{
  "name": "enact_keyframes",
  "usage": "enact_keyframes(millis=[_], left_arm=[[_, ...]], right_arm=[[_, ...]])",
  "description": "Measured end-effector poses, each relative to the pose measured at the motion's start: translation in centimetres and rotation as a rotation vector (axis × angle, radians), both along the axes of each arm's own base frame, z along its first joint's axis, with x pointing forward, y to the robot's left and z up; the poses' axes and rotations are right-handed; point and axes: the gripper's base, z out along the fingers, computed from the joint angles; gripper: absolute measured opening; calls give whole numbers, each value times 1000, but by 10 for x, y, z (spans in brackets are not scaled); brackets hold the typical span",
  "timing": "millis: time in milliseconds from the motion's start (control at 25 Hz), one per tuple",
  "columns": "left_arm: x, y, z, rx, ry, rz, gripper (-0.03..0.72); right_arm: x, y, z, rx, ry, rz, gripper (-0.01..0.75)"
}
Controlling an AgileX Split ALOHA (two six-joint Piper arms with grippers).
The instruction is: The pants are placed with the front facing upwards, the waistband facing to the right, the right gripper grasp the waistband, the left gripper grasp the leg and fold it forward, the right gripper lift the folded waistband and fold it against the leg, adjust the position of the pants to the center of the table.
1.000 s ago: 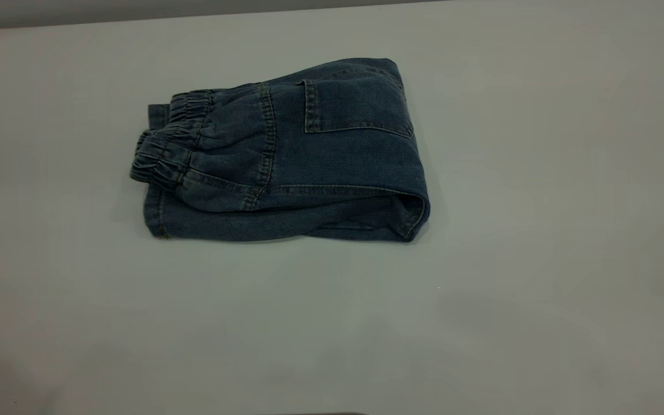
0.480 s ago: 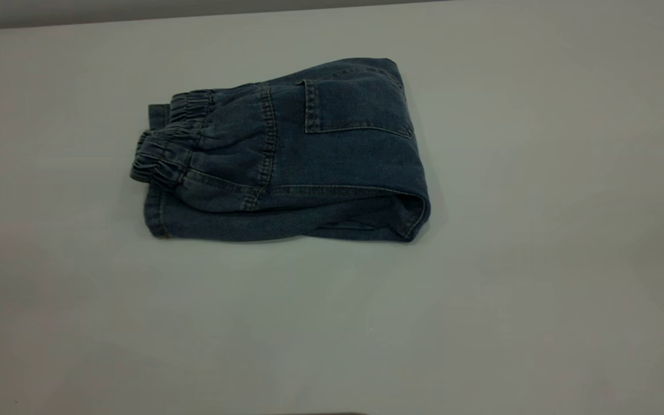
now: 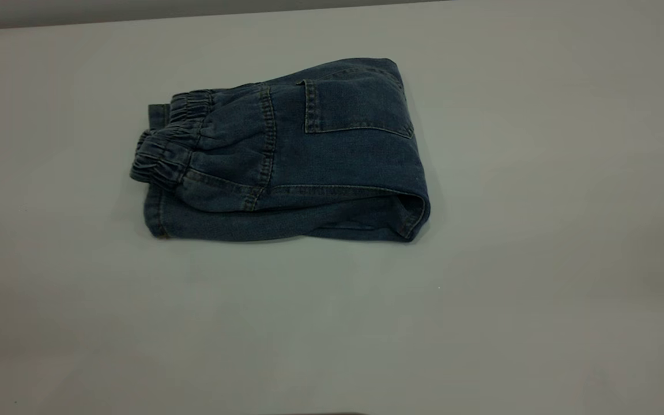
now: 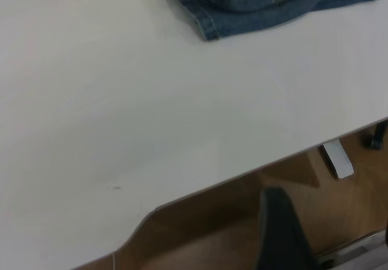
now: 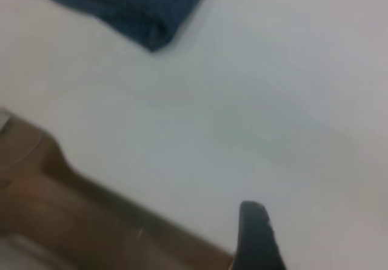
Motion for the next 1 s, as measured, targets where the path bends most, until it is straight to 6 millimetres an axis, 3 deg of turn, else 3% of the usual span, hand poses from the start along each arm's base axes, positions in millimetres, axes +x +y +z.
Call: enact_keyframes(millis=[400,1000], left_arm=[[3,1,-12,39,16,4,357],[4,1,-12,39,10,2,357]], right_arm=[[0,-4,0,-19,-25,-6,425],[0,-7,0,-37,-49,-19,425]])
